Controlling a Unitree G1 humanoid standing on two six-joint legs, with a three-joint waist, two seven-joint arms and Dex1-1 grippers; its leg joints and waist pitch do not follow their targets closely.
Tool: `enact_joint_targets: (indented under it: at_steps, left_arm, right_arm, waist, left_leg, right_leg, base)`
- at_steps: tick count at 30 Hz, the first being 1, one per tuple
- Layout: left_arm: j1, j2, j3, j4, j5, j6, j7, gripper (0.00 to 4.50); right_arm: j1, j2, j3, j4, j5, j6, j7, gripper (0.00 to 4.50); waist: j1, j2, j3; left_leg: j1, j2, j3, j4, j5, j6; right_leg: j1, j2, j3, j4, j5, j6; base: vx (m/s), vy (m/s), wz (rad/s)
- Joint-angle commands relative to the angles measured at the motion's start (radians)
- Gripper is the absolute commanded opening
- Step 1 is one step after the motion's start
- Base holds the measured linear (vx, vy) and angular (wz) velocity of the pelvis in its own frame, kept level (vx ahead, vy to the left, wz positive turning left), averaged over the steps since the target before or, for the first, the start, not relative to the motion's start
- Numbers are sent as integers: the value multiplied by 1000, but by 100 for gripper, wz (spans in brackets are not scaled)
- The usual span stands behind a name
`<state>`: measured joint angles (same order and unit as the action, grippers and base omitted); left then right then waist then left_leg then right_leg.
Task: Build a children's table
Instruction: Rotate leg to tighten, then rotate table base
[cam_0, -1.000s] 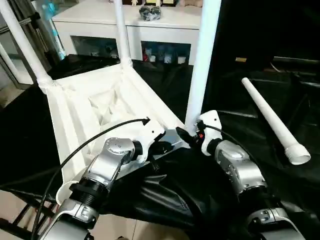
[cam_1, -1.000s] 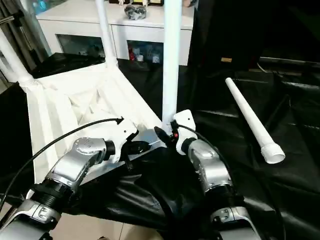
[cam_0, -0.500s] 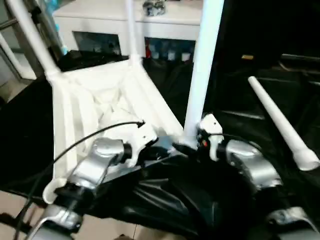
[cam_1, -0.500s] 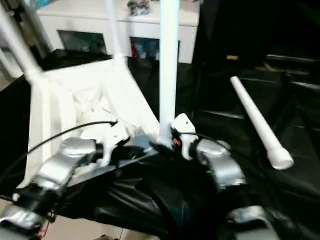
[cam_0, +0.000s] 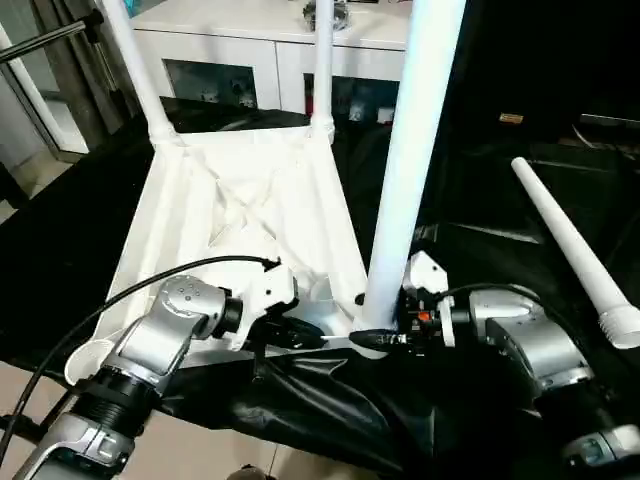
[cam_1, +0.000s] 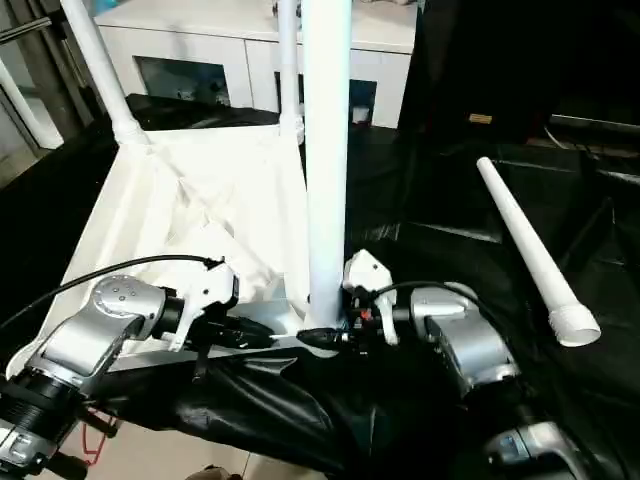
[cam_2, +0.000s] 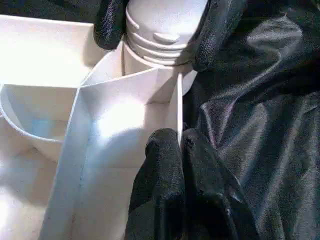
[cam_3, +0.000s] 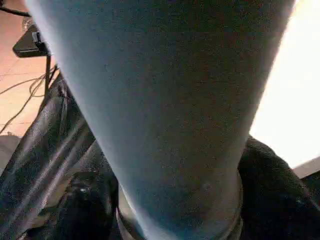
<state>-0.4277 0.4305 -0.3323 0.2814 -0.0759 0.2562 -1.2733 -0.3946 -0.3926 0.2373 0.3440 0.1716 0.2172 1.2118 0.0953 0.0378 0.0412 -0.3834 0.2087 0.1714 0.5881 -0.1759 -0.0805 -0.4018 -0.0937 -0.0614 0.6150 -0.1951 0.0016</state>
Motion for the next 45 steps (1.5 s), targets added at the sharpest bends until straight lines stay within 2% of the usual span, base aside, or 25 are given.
enact_joint_targets:
  at_steps: [1, 6, 9, 11, 13, 16, 17, 18, 19, 23, 24, 27, 30, 31, 32, 33, 34, 36, 37, 38, 41, 42, 43, 44, 45]
  left_arm:
    - [-6, -28, -31, -33, -28, -15, -29, 0]
    - [-24, -82, -6, 10, 2, -7, 95, 0]
    - [-52, -140, 22, 53, 23, 13, 217, 0]
    - [-70, -173, 36, 68, 25, 35, 269, 0]
    - [-91, -211, 51, 88, 33, 64, 337, 0]
    - [-142, -306, 84, 146, 45, 108, 485, 0]
    - [-147, -317, 86, 153, 48, 109, 496, 0]
    - [-149, -325, 83, 160, 53, 105, 502, 0]
    - [-148, -332, 76, 161, 55, 99, 498, 0]
    - [-133, -331, 48, 148, 61, 83, 469, 0]
    - [-133, -328, 38, 151, 69, 76, 468, 0]
    - [-135, -327, 28, 161, 76, 55, 468, 0]
    - [-134, -329, 16, 170, 94, 27, 479, 0]
    - [-134, -329, 16, 170, 94, 27, 479, 0]
    - [-131, -334, 16, 173, 98, 14, 487, 0]
    - [-132, -341, 22, 179, 99, 6, 501, 0]
    - [-135, -352, 32, 192, 102, -11, 529, 0]
    - [-142, -363, 51, 200, 86, -16, 539, 44]
    - [-144, -367, 56, 201, 79, -16, 539, 55]
    - [-146, -365, 62, 195, 76, -27, 541, 55]
    - [-147, -364, 65, 192, 76, -39, 545, 92]
    - [-146, -358, 80, 175, 74, -54, 559, 95]
    - [-143, -350, 95, 155, 73, -56, 574, 95]
    - [-138, -338, 116, 125, 74, -55, 596, 95]
    - [-126, -312, 140, 74, 80, -23, 622, 95]
  right_arm:
    - [10, 17, 29, -37, 9, 19, 6, 277]
    - [23, 64, 11, 4, -33, 7, -127, 273]
    - [-6, 136, -36, 103, -79, 7, -336, 272]
    - [-19, 172, -62, 137, -80, 25, -424, 272]
    - [-28, 206, -83, 163, -82, 36, -500, 272]
    - [-35, 279, -106, 190, -109, 59, -655, 272]
    - [-36, 289, -108, 195, -114, 58, -672, 272]
    - [-37, 299, -110, 201, -119, 43, -684, 272]
    - [-38, 310, -117, 205, -115, 29, -695, 342]
    - [-37, 324, -134, 196, -94, 27, -706, 360]
    - [-35, 311, -126, 184, -114, 11, -718, 376]
    - [-28, 280, -117, 156, -138, -19, -706, 385]
    - [23, 215, -143, 33, -83, 6, -608, 385]
    - [23, 215, -143, 33, -83, 6, -608, 385]
    - [54, 171, -163, -33, -50, 14, -556, 385]
    - [74, 139, -181, -72, -28, 21, -525, 385]
    - [103, 88, -210, -128, 3, 29, -479, 385]
    - [145, 4, -254, -201, 50, 47, -405, 389]
    - [156, -20, -267, -218, 61, 52, -384, 389]
    - [171, -53, -281, -243, 81, 67, -349, 389]
    - [182, -75, -289, -262, 95, 81, -328, 389]
    - [199, -104, -291, -287, 112, 102, -295, 389]
    - [212, -122, -286, -307, 125, 121, -274, 389]
    - [229, -142, -277, -332, 140, 146, -251, 389]
    - [238, -145, -251, -347, 136, 159, -250, 389]
  waist:
    - [-2, 6, -62]
    - [-2, 8, -62]
    - [-12, 4, -55]
    - [-20, 1, -50]
    - [-27, 4, -49]
    - [-32, 10, -50]
    - [-33, 4, -51]
    - [-32, 10, -52]
    - [-32, 9, -52]
    - [-34, 16, -55]
    - [-34, 27, -55]
    - [-35, 21, -55]
    - [-28, 21, -57]
    - [-23, 18, -59]
    - [-22, 19, -61]
    - [-20, 19, -62]
    - [-6, 16, -66]
    - [0, 13, -65]
    - [-1, 8, -64]
    - [0, 12, -65]
    - [-12, 8, -62]
    - [-17, 0, -61]
    - [-15, 4, -62]
    - [-17, -3, -61]
    - [-16, -2, -61]
  left_leg:
    - [19, 18, 2, -69, -207, 36]
    - [19, 18, 2, -69, -209, 32]
    - [21, 13, 0, -76, -279, -7]
    - [19, 9, -4, -82, -319, -22]
    - [21, 9, -6, -84, -333, -28]
    - [27, 7, -6, -82, -343, -31]
    - [27, 6, -5, -81, -338, -26]
    - [25, 5, -6, -81, -331, -23]
    - [22, 5, -5, -81, -322, -15]
    - [18, 7, -5, -81, -303, 1]
    - [19, 7, -6, -81, -304, -1]
    - [19, 6, -3, -80, -307, 2]
    - [24, 9, -1, -77, -293, 16]
    - [25, 11, 2, -73, -276, 26]
    - [15, 10, 0, -74, -236, 35]
    - [14, 10, 0, -72, -218, 39]
    - [20, 14, 4, -63, -190, 60]
    - [17, 12, 6, -60, -175, 79]
    - [6, 6, 7, -58, -164, 93]
    - [2, 7, 5, -58, -155, 100]
    - [-2, 4, 4, -60, -173, 102]
    - [0, 5, 6, -59, -177, 101]
    - [3, 6, 6, -57, -178, 106]
    - [-2, 6, 4, -57, -170, 109]
    - [-1, 8, 4, -57, -165, 110]
  right_leg:
    - [49, -36, 33, -65, -93, -245]
    - [48, -36, 33, -65, -69, -252]
    - [48, -41, 32, -78, -215, -225]
    - [49, -43, 32, -90, -336, -177]
    - [46, -40, 32, -95, -364, -159]
    - [42, -39, 32, -100, -366, -158]
    - [41, -38, 32, -102, -358, -158]
    - [43, -38, 32, -100, -349, -159]
    - [44, -38, 32, -101, -334, -159]
    - [47, -36, 32, -96, -283, -169]
    - [46, -36, 32, -95, -277, -171]
    - [47, -35, 32, -97, -275, -169]
    - [44, -33, 35, -98, -254, -168]
    - [44, -32, 38, -96, -219, -174]
    - [51, -33, 38, -89, -173, -183]
    - [54, -31, 37, -86, -148, -183]
    - [50, -30, 40, -83, -83, -196]
    - [54, -30, 40, -80, -63, -201]
    - [61, -30, 40, -78, -68, -197]
    - [59, -34, 39, -79, -89, -188]
    - [58, -32, 36, -85, -142, -180]
    - [56, -33, 37, -89, -163, -179]
    - [55, -33, 39, -89, -175, -180]
    - [61, -33, 38, -86, -176, -179]
    - [55, -33, 38, -87, -179, -175]
  base:
    - [0, 0, 0]
    - [0, 0, 0]
    - [0, 0, 0]
    - [0, 0, 0]
    - [0, 0, 0]
    - [0, 0, 0]
    - [0, 0, 0]
    - [0, 0, 0]
    - [0, 0, 0]
    - [0, 0, 0]
    - [0, 0, 0]
    - [0, 0, 0]
    - [0, 0, 0]
    - [0, 0, 0]
    - [0, 0, 0]
    - [0, 0, 0]
    - [0, 0, 0]
    - [0, 0, 0]
    - [0, 0, 0]
    - [0, 0, 0]
    - [0, 0, 0]
    - [0, 0, 0]
    - [0, 0, 0]
    - [0, 0, 0]
    - [0, 0, 0]
